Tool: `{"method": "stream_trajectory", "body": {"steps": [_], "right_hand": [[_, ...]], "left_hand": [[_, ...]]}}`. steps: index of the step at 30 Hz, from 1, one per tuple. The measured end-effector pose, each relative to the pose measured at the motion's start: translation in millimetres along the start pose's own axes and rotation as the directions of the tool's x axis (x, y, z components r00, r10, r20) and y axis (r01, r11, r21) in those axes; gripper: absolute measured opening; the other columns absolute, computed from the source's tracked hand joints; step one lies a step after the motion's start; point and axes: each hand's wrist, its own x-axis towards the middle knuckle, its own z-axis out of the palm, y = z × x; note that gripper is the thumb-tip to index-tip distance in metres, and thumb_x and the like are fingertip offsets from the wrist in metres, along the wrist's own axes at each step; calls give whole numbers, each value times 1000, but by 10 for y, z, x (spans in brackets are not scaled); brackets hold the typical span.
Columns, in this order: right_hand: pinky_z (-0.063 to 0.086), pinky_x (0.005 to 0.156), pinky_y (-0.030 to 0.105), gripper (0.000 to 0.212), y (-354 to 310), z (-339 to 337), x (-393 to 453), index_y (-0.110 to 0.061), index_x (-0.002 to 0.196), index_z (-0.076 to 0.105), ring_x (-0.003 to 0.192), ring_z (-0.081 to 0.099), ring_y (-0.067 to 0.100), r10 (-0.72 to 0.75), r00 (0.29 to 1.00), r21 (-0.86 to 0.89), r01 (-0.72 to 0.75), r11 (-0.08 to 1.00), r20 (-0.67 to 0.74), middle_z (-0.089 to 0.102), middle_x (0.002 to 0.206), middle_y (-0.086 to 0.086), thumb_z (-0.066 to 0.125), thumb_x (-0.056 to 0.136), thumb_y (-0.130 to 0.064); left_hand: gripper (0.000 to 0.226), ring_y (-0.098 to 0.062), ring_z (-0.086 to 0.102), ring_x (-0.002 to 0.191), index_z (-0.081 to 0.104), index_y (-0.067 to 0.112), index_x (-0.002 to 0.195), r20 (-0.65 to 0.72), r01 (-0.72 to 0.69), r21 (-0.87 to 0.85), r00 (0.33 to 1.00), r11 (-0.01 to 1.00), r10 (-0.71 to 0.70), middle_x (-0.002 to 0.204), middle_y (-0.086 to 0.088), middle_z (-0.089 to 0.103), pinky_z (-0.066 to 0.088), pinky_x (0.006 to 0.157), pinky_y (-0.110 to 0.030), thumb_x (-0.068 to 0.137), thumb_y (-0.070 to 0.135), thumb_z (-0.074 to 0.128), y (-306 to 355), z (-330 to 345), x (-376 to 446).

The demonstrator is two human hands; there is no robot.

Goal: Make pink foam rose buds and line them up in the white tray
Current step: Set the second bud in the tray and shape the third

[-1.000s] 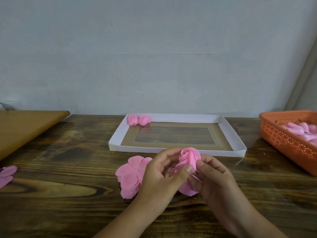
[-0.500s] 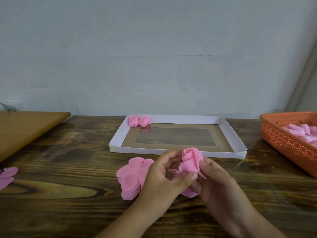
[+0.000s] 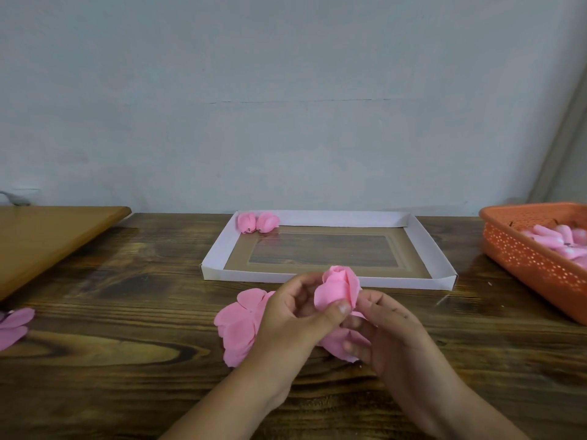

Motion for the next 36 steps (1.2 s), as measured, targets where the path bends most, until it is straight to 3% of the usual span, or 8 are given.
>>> {"method": "stream_trajectory", "body": {"steps": [5, 12, 20, 22, 26, 31, 34, 36], "right_hand": [[48, 52, 27, 16, -6, 10, 11, -9, 83, 66, 66, 67, 20, -14, 996, 3, 15, 1000, -89, 65, 80, 15, 70, 67, -12], [42, 45, 30, 16, -9, 37, 92, -15, 59, 70, 61, 58, 23, -55, 985, -85, 42, 996, -162, 62, 70, 10, 64, 58, 0], [38, 39, 28, 49, 9, -104, 154, -8, 59, 70, 48, 55, 21, -82, 982, -25, 79, 997, -172, 61, 65, 17, 44, 85, 24], [38, 39, 26, 45, -3, -108, 148, -4, 60, 70, 46, 54, 22, -64, 988, 5, 66, 998, -139, 62, 65, 20, 45, 84, 25], [42, 40, 21, 13, -11, 6, 135, 7, 61, 65, 43, 54, 24, -110, 989, 26, 113, 993, -100, 57, 71, 28, 57, 57, 16], [41, 39, 21, 30, 69, -97, 178, 8, 60, 64, 43, 54, 25, -119, 987, 33, 124, 992, -111, 58, 73, 28, 52, 73, 32], [36, 39, 22, 15, -6, -72, 177, 2, 62, 68, 43, 51, 23, -71, 994, 22, 73, 997, -84, 61, 68, 24, 55, 56, 7], [36, 40, 25, 19, -4, -84, 175, 0, 62, 69, 46, 52, 24, -60, 995, -2, 60, 998, -76, 60, 65, 23, 58, 54, 13]], "left_hand": [[24, -17, 71, 86, 75, 18, 108, -166, 40, -65, 985, 997, -50, 101, -7, 76, 60, 77, -30, 86, 9, 78, 276, -132, 316], [15, -23, 71, 94, 67, 19, 88, -309, 128, 248, 950, 960, -47, 104, -8, 71, 60, 94, -42, 87, 6, 75, 560, -355, 1459], [20, -25, 55, 69, 59, 8, 61, -426, 452, 579, 877, 678, -221, 69, -8, 55, 40, 66, -27, 80, 12, 62, -14, -498, 2338], [36, -17, 55, 55, 60, 11, 49, -449, 475, 621, 868, 623, -214, 59, -4, 61, 39, 51, -21, 84, 17, 65, -107, -486, 2482], [24, -15, 51, 54, 60, 10, 67, -501, 498, 685, 852, 532, -152, 65, -3, 56, 32, 46, -26, 89, 20, 63, -161, -402, 2648], [25, -27, 68, 82, 65, 0, 98, -515, 415, 606, 855, 679, -63, 94, -13, 69, 45, 59, -26, 91, 24, 67, -312, -458, 2725], [27, -24, 62, 69, 60, 2, 88, -491, 375, 591, 870, 714, -51, 83, -12, 66, 41, 49, -23, 87, 23, 78, -323, -472, 2697], [29, -20, 57, 59, 56, 5, 74, -492, 383, 573, 868, 725, -69, 71, -8, 61, 38, 40, -19, 87, 19, 77, -304, -475, 2678]]}}
